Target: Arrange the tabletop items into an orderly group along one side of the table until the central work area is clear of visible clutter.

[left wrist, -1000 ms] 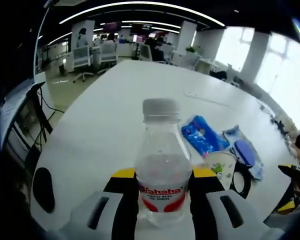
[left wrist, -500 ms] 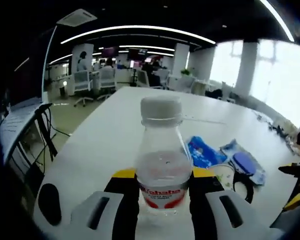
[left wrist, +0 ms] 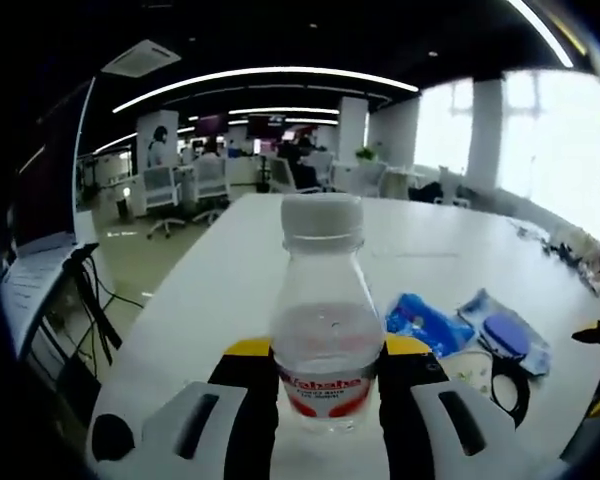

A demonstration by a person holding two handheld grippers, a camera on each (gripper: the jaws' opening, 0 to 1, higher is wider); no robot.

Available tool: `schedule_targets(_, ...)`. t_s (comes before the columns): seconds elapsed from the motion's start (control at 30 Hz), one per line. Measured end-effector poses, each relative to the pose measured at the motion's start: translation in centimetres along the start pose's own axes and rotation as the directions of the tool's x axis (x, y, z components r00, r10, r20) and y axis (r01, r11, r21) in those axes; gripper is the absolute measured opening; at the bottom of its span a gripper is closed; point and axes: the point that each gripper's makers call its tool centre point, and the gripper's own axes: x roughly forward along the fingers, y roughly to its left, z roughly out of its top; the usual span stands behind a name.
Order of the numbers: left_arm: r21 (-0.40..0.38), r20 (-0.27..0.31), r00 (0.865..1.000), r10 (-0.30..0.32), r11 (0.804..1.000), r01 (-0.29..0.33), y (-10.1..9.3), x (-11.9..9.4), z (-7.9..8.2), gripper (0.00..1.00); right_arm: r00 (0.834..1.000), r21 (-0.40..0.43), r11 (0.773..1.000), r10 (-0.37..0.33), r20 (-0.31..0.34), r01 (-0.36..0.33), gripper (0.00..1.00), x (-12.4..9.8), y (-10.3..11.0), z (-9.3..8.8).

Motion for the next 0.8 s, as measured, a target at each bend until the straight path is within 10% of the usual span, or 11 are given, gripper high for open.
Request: schedule_targets(0.8, 0.031, 0.063, 0.998, 0.001, 1.0, -0.003, 1.9, 5.4, 3.0, 0.36, 0.999, 0.018, 1.0, -0.014, -0.034, 0.015, 0.91, 1.6, -1.5, 0.1)
